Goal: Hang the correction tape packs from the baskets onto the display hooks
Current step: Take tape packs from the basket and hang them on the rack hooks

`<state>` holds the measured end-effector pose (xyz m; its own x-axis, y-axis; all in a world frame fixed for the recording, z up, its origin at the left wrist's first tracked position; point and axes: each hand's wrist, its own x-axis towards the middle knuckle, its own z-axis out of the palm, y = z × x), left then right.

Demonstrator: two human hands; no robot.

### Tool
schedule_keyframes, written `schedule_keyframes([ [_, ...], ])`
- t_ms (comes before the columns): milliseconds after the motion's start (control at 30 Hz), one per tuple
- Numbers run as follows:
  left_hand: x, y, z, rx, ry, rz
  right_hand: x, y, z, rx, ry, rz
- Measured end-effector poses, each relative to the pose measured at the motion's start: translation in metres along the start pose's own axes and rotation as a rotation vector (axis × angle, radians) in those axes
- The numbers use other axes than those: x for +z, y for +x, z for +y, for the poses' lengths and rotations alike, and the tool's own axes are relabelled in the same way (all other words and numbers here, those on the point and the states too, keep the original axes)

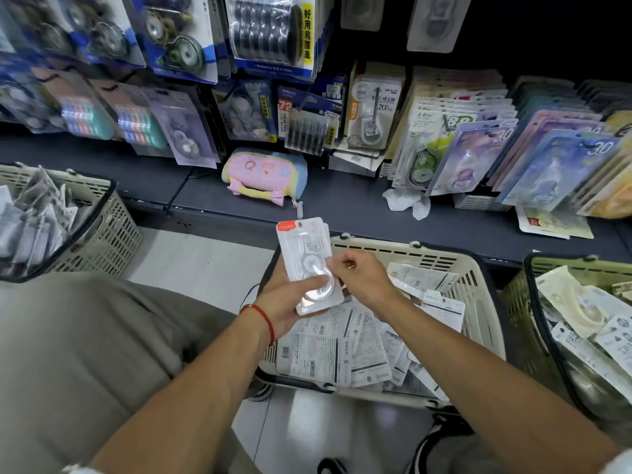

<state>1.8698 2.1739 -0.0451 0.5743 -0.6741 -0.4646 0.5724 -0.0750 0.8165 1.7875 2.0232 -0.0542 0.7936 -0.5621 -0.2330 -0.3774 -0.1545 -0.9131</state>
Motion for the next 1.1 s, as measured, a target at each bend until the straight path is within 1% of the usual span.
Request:
schedule_keyframes([
  [33,-0.002,-0.001,0.001,-0.003,-0.004,0.046,-0.001,-0.002,0.004,-0.015,-0.032,0.004],
  [67,-0.005,0.0,0.002,-0.007,-0.015,0.103,-0.004,-0.004,0.011,-0.038,-0.132,-0.007],
  [100,-0.009,0.0,0.003,-0.01,-0.032,0.157,-0.009,-0.004,0.019,-0.064,-0.313,-0.05],
  [167,-0.015,0.002,0.006,0.001,-0.069,0.225,-0.012,-0.008,0.04,-0.032,-0.713,-0.227],
  [200,-0.017,0.003,0.006,0.01,-0.075,0.242,-0.01,-0.012,0.049,0.009,-0.828,-0.31],
  [233,-0.018,0.004,0.005,0.016,-0.07,0.248,-0.006,-0.015,0.057,0.036,-0.872,-0.364],
  [267,-0.018,0.003,0.004,0.02,-0.062,0.242,-0.001,-0.018,0.063,0.045,-0.867,-0.386],
  [333,-0.017,0.002,0.0,0.031,-0.029,0.222,0.006,-0.022,0.065,0.03,-0.809,-0.376],
  [467,-0.02,0.003,-0.003,0.067,0.084,0.229,-0.017,-0.019,0.04,0.052,-0.51,-0.345],
  [500,-0.021,0.004,-0.003,0.072,0.097,0.227,-0.028,-0.016,0.03,0.041,-0.48,-0.334],
  [567,-0.02,0.006,-0.002,0.076,0.124,0.216,-0.052,-0.01,0.011,0.05,-0.504,-0.323],
  [600,-0.019,0.006,-0.003,0.081,0.147,0.205,-0.064,-0.008,0.002,0.096,-0.517,-0.313],
  [700,-0.013,0.01,-0.004,0.116,0.225,0.151,-0.098,-0.006,-0.022,0.202,-0.423,-0.31],
  [767,-0.005,0.013,-0.003,0.161,0.241,0.086,-0.117,-0.012,-0.041,0.209,-0.418,-0.33],
  [800,-0.001,0.014,-0.003,0.184,0.252,0.066,-0.125,-0.016,-0.05,0.189,-0.469,-0.328],
  [867,0.008,0.016,0.002,0.212,0.277,0.057,-0.137,-0.021,-0.062,0.088,-0.602,-0.294],
  [933,0.017,0.018,0.014,0.23,0.302,0.028,-0.15,-0.023,-0.066,-0.008,-0.628,-0.212],
  [1000,0.027,0.019,0.032,0.243,0.312,-0.026,-0.163,-0.025,-0.075,-0.07,-0.516,-0.151],
  [1100,0.047,0.019,0.064,0.246,0.272,-0.158,-0.179,-0.018,-0.09,-0.085,-0.224,-0.051],
])
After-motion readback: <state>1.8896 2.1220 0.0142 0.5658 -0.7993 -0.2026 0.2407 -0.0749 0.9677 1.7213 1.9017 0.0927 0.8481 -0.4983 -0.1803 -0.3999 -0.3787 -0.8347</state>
